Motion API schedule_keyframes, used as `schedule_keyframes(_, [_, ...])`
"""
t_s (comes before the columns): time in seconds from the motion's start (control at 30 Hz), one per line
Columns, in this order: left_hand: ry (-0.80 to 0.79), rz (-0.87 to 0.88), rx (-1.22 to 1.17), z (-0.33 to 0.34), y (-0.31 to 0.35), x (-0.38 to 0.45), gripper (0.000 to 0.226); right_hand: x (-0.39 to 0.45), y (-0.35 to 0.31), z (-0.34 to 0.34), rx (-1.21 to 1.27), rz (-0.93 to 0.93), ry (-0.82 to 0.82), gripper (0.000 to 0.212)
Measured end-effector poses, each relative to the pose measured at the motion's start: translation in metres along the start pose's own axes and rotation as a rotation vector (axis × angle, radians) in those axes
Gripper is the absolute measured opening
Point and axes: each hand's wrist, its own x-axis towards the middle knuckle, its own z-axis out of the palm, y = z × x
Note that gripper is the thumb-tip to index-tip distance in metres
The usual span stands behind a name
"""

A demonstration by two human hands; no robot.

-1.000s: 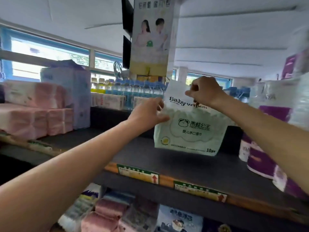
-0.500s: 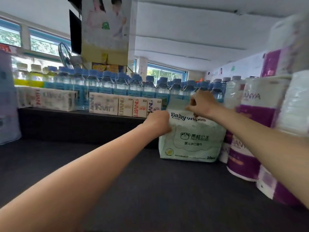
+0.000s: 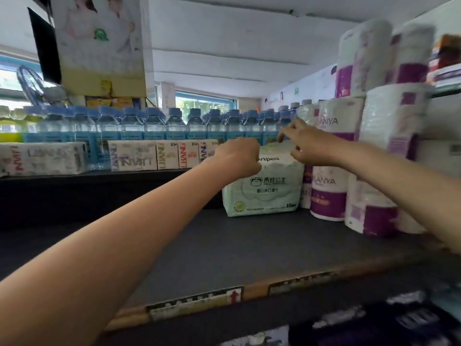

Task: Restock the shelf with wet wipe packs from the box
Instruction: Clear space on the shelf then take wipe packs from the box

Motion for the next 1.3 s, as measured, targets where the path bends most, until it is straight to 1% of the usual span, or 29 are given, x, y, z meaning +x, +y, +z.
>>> schedule_keyframes(0.07, [-0.022, 0.125, -0.068, -0.007, 0.031, -0.011, 0.022, -0.034, 0.002, -0.017, -0.03, 0.058, 0.006, 0.038])
schedule_keyframes(0.17, [-0.018, 0.338, -0.098, -0.008, 0.082, -0.038, 0.022, -0.102, 0.004, -0.034, -0.018, 0.196, 0.089, 0.021])
schedule_keyframes(0.27, [-0.009, 0.572, -0.201, -0.003, 0.138, -0.074, 0.025, -0.193, 0.001, -0.053, 0.048, 0.402, 0.18, 0.015])
schedule_keyframes(0.33, [-0.034, 0.684, -0.338, 0.003, 0.178, -0.104, 0.027, -0.26, -0.003, -0.066, 0.096, 0.563, 0.164, 0.011])
schedule_keyframes(0.4, [-0.113, 0.816, -0.433, 0.015, 0.223, -0.14, 0.026, -0.338, -0.006, -0.075, 0.08, 0.739, 0.096, 0.01])
schedule_keyframes(0.5, [-0.269, 1.012, -0.463, 0.042, 0.292, -0.214, 0.024, -0.464, -0.027, -0.079, 0.031, 0.97, -0.14, 0.013])
schedule_keyframes(0.6, [-0.432, 1.18, -0.479, 0.063, 0.355, -0.297, 0.022, -0.585, -0.066, -0.087, 0.065, 1.201, -0.34, 0.014])
schedule_keyframes(0.67, [-0.526, 1.291, -0.482, 0.072, 0.395, -0.354, 0.022, -0.658, -0.097, -0.097, 0.087, 1.334, -0.418, 0.012])
schedule_keyframes(0.73, [-0.616, 1.379, -0.484, 0.077, 0.433, -0.412, 0.022, -0.724, -0.131, -0.108, 0.114, 1.434, -0.456, 0.009])
schedule_keyframes(0.83, [-0.724, 1.474, -0.503, 0.078, 0.482, -0.502, 0.022, -0.822, -0.176, -0.125, 0.129, 1.549, -0.516, 0.017])
schedule_keyframes(0.97, [-0.849, 1.555, -0.429, 0.089, 0.527, -0.61, 0.022, -0.934, -0.221, -0.132, 0.129, 1.642, -0.637, 0.01])
schedule_keyframes(1.07, [-0.898, 1.569, -0.336, 0.099, 0.541, -0.67, 0.022, -0.989, -0.245, -0.129, 0.158, 1.687, -0.785, 0.026])
schedule_keyframes(1.1, [-0.908, 1.57, -0.309, 0.1, 0.544, -0.684, 0.023, -1.003, -0.25, -0.13, 0.174, 1.689, -0.807, 0.025])
schedule_keyframes(1.17, [-0.925, 1.556, -0.284, 0.102, 0.548, -0.703, 0.025, -1.03, -0.255, -0.129, 0.172, 1.673, -0.783, 0.01])
schedule_keyframes(1.23, [-0.914, 1.521, -0.276, 0.104, 0.554, -0.713, 0.026, -1.056, -0.259, -0.124, 0.15, 1.668, -0.75, 0.016])
schedule_keyframes(1.3, [-0.915, 1.454, -0.279, 0.109, 0.56, -0.718, 0.026, -1.075, -0.265, -0.114, 0.187, 1.7, -0.736, 0.021])
